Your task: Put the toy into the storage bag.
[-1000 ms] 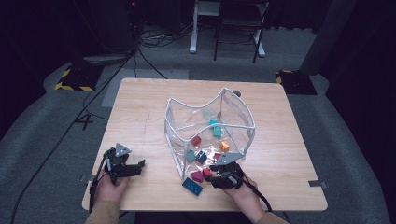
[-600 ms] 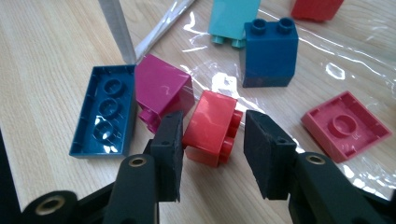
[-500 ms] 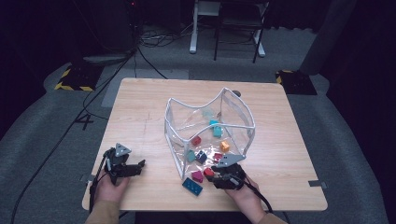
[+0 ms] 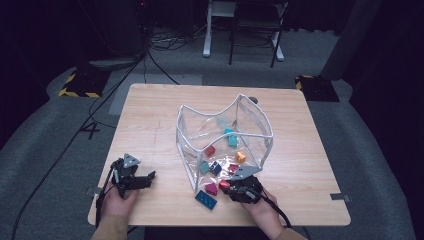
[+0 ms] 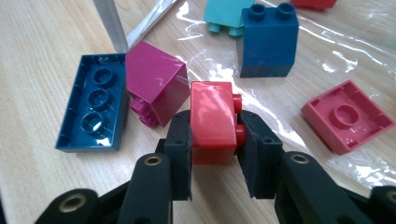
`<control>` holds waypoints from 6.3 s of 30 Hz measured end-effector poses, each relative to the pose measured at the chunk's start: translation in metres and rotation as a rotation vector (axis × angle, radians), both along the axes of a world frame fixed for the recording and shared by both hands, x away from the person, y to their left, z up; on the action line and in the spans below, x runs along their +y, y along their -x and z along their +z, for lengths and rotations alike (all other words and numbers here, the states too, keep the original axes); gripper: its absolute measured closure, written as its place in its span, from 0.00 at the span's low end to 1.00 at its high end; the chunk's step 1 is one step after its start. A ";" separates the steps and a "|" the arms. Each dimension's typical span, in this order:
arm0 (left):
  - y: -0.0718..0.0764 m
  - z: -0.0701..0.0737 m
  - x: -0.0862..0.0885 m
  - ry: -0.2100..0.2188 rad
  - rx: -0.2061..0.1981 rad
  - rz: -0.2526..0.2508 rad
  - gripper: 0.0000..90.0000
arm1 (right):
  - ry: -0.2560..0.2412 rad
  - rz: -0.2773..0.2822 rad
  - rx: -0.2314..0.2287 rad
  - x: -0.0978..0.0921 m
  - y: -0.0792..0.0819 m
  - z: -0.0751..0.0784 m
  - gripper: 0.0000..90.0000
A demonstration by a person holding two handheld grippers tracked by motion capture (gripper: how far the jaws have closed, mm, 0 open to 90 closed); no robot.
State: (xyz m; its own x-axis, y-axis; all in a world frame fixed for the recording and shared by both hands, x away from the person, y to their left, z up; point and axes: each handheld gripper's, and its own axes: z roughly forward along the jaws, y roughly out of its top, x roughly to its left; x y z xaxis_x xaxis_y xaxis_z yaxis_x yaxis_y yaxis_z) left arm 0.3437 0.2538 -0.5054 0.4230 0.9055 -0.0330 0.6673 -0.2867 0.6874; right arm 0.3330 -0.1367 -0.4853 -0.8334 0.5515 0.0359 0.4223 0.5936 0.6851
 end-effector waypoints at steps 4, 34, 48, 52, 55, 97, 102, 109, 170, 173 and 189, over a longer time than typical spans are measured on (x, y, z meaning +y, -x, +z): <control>0.000 0.000 0.000 -0.002 0.000 -0.001 0.17 | -0.025 0.001 -0.005 -0.006 0.002 0.009 0.75; 0.000 0.000 0.000 -0.001 -0.001 -0.001 0.17 | -0.155 -0.001 -0.083 -0.056 0.002 0.131 0.75; 0.000 0.000 0.000 -0.001 0.000 -0.001 0.17 | -0.212 0.006 -0.098 -0.064 -0.008 0.177 0.75; 0.000 0.000 0.000 -0.001 0.000 -0.001 0.17 | -0.219 0.007 -0.119 -0.064 -0.013 0.192 0.75; 0.000 0.000 0.000 -0.001 0.000 -0.002 0.17 | -0.206 0.005 -0.142 -0.062 -0.020 0.204 0.75; 0.001 0.000 0.000 0.001 0.000 0.004 0.17 | 0.210 -0.119 0.051 0.001 -0.150 0.177 0.75; 0.001 0.000 0.000 0.002 -0.001 0.004 0.17 | 0.265 -0.102 0.084 0.012 -0.154 0.168 0.75; 0.001 0.000 0.000 0.001 0.000 0.004 0.17 | 0.331 -0.076 0.150 0.021 -0.159 0.160 0.75; 0.001 0.000 0.000 0.001 0.000 0.004 0.17 | -0.237 0.040 -0.163 -0.025 0.002 0.153 0.55; 0.001 0.000 0.000 0.001 0.000 0.004 0.17 | -0.234 0.049 -0.140 -0.019 0.005 0.136 0.55; 0.001 0.000 0.000 0.002 0.000 0.004 0.17 | -0.151 0.052 -0.060 0.002 0.007 0.068 0.56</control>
